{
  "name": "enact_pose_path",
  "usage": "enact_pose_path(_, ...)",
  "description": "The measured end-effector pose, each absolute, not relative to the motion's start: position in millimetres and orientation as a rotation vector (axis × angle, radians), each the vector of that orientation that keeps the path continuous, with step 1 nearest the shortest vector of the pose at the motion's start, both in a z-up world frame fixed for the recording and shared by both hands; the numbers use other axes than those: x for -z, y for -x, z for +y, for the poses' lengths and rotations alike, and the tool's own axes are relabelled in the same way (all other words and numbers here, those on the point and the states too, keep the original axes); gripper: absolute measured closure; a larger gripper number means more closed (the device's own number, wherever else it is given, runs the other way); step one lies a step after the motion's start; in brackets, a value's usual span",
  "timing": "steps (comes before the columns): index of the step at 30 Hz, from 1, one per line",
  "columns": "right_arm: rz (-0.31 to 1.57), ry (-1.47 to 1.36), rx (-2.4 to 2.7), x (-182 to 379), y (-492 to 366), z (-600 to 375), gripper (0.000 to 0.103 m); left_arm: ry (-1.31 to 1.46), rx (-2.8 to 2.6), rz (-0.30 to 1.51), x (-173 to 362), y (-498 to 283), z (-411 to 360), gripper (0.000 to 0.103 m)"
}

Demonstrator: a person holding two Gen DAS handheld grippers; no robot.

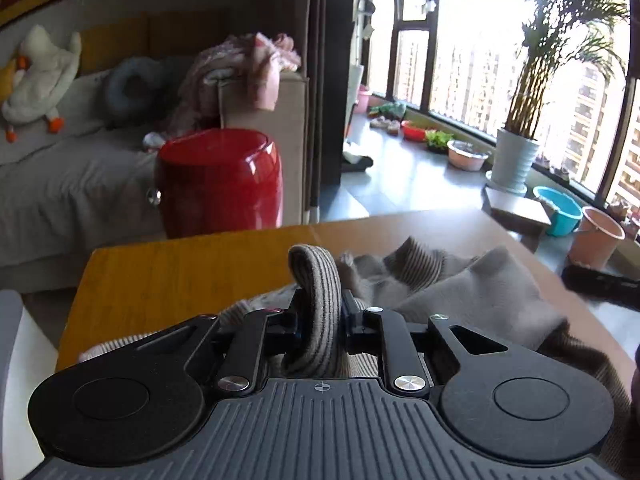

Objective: Fold clothes

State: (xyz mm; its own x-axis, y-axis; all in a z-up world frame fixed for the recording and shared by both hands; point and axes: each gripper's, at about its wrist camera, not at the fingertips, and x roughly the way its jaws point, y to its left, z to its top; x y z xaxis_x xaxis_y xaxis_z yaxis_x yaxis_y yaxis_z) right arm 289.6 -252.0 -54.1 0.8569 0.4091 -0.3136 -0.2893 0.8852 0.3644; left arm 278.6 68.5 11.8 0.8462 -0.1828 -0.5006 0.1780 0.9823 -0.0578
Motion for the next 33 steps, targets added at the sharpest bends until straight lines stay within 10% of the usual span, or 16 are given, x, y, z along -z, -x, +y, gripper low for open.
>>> enact_pose_path(19, 0.663, -0.167, -0.459, 72, -347, -209, 0.056, 0.100, -0.021, 0.595, 15, -279, 151, 0.073)
enact_pose_path(27, 0.630, -0.137, -0.449, 73, -340, -205, 0.052, -0.122, 0.235, 0.639, -15, -189, 89, 0.009)
enact_pose_path(31, 0.601, -0.120, -0.411, 69, -334, -204, 0.052, -0.366, 0.199, 0.693, 17, -169, 49, 0.021)
enact_pose_path(33, 0.585, -0.086, -0.400, 63, -321, -198, 0.052, -0.370, 0.157, 0.737, 29, -174, 52, 0.060)
